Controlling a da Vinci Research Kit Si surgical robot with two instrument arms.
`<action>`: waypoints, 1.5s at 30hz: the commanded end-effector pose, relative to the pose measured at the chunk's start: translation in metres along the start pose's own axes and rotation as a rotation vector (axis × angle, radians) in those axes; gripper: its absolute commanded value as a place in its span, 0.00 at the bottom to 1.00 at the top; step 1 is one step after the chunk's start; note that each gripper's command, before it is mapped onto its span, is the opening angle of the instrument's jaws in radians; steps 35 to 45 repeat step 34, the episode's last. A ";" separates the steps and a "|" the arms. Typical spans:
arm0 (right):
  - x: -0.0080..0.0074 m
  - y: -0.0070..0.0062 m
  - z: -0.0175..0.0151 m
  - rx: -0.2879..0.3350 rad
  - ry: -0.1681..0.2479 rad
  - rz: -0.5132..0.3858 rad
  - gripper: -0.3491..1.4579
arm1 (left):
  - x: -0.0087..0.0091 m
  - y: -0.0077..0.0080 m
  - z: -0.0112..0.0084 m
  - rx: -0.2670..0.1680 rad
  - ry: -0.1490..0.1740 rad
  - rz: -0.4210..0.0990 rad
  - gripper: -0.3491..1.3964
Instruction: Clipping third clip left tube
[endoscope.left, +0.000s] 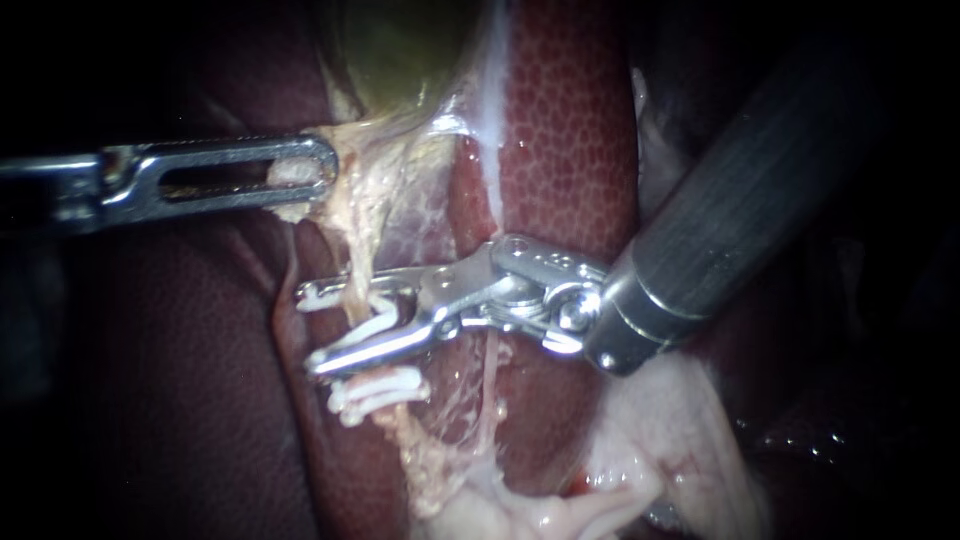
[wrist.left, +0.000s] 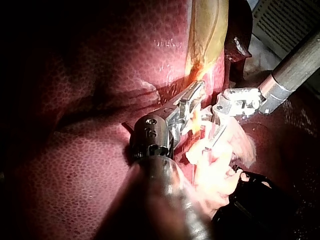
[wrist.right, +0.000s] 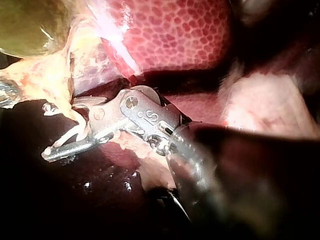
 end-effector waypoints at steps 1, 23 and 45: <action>0.0000 0.0000 0.0001 0.002 -0.001 0.005 0.52 | 0.0000 0.0000 0.0000 0.000 -0.001 0.000 0.07; -0.0015 0.0000 -0.0026 0.067 -0.014 0.078 0.00 | 0.0000 0.0000 -0.0001 0.000 0.000 0.000 0.07; -0.0016 0.0001 -0.0028 0.070 -0.015 0.083 0.00 | 0.0000 0.0000 -0.0001 0.000 0.000 0.000 0.07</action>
